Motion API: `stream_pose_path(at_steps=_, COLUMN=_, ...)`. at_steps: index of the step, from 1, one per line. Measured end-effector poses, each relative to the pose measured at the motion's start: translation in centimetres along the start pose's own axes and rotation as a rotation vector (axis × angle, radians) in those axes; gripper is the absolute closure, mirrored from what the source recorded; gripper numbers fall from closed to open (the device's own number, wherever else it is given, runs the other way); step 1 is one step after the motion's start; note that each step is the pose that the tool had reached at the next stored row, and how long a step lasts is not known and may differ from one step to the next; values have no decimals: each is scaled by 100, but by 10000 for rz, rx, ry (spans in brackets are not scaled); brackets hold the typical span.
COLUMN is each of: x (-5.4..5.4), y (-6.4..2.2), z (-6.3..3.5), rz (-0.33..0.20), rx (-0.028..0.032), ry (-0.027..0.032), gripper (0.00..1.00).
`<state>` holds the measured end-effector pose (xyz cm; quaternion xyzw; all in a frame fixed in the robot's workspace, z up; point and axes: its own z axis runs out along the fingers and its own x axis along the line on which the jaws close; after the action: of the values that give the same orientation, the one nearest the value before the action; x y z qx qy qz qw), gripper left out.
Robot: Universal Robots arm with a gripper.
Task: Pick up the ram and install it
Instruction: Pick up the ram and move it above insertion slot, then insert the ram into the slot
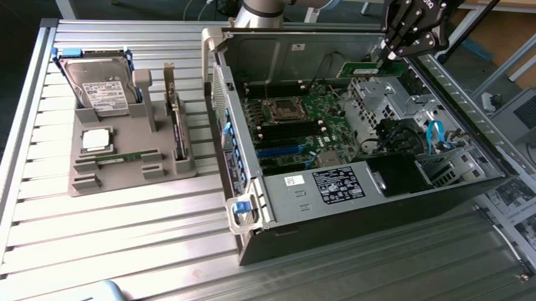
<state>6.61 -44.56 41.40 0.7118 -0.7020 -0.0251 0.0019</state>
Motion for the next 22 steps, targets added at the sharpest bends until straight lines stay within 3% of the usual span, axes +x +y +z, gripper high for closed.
stream_pose_path(at_steps=22, x=1, y=-4, z=60, rz=-2, rx=0, ry=0, gripper=88)
